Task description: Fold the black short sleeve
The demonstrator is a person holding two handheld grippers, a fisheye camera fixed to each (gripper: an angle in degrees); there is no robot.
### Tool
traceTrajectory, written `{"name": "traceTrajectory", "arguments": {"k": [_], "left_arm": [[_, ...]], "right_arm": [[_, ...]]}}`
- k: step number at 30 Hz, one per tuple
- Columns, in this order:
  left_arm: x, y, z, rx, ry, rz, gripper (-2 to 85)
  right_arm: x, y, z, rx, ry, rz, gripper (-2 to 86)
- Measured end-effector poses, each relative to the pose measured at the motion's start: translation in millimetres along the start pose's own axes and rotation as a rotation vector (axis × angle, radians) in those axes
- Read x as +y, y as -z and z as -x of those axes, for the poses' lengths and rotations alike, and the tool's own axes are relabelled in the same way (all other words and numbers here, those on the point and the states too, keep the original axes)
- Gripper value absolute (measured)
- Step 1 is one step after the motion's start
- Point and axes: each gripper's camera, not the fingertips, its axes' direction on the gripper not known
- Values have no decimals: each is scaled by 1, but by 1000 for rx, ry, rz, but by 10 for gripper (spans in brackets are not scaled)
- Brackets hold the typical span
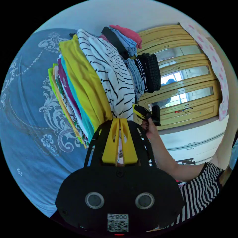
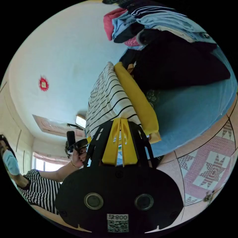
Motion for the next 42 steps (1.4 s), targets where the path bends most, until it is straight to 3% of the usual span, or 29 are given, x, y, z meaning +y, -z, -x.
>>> {"name": "traceTrajectory", "arguments": {"k": [6,11,15,19,26,31,36,42], "left_arm": [[-10,71,7,84,-143,-196,21],[-73,154,26,-138,-239,-341,59],[-141,168,49,-218,-255,-284,73],[-223,140,92,-274,-211,-99,76],[-308,72,180,-294,-127,147,82],[-322,59,217,-272,-55,232,71],[-298,122,205,-291,-110,153,37],[-228,285,174,-416,-113,37,22]], "right_arm": [[56,-22,113,32,318,-236,0],[106,-126,195,-102,528,-148,0],[145,-247,240,-181,606,102,0],[168,-339,262,-158,657,286,0],[165,-404,279,-283,608,358,0],[175,-441,309,-327,591,418,0],[185,-461,337,-353,589,410,1],[197,-484,374,-368,591,398,1]]}}
